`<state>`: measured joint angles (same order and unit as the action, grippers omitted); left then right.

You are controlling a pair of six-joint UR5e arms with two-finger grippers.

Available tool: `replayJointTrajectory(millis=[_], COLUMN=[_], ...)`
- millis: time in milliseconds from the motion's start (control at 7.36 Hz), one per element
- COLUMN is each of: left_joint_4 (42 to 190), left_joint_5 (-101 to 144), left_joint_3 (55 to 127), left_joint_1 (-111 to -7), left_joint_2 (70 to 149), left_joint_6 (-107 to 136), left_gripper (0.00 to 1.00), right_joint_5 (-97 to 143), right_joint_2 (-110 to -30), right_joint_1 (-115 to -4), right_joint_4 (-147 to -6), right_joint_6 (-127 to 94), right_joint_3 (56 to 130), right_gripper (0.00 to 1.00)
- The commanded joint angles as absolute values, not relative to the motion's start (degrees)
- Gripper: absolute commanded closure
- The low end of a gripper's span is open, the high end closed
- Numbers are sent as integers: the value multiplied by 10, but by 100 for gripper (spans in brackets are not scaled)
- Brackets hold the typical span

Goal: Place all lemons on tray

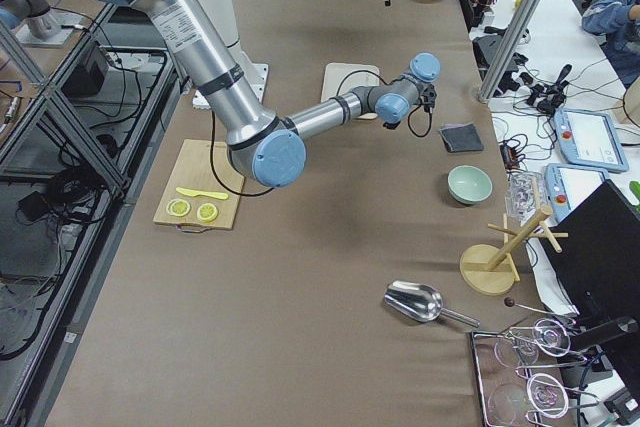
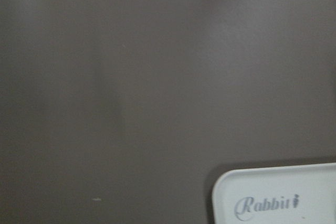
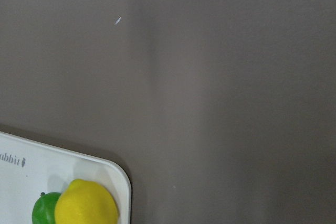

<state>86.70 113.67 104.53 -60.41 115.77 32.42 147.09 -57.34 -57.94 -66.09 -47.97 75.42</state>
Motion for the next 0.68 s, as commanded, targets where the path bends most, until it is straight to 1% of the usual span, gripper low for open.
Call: replayJointTrajectory(millis=[0,136,407,543], left_joint_4=[860,862,870,869], left_joint_5=[1149,1177,1181,1211], left_joint_3=[1059,1054,1049,1027], left_joint_1=[-691,-724,-806,-837], left_joint_2=[1091,1065,1004,995], left_joint_6=[249,208,141,121], left_gripper=[1,1,1,1], right_joint_5=[1477,1476,1410,1407], right_joint_2=[-641,-676,-756,-782], right_joint_1=[-606,-608,-627,-648], right_joint_4=[-660,-664,-757,-761], right_joint_6=[-449,-451,-451,-446], right_joint_3=[801,832,943,957], right_gripper=[1,1,1,1])
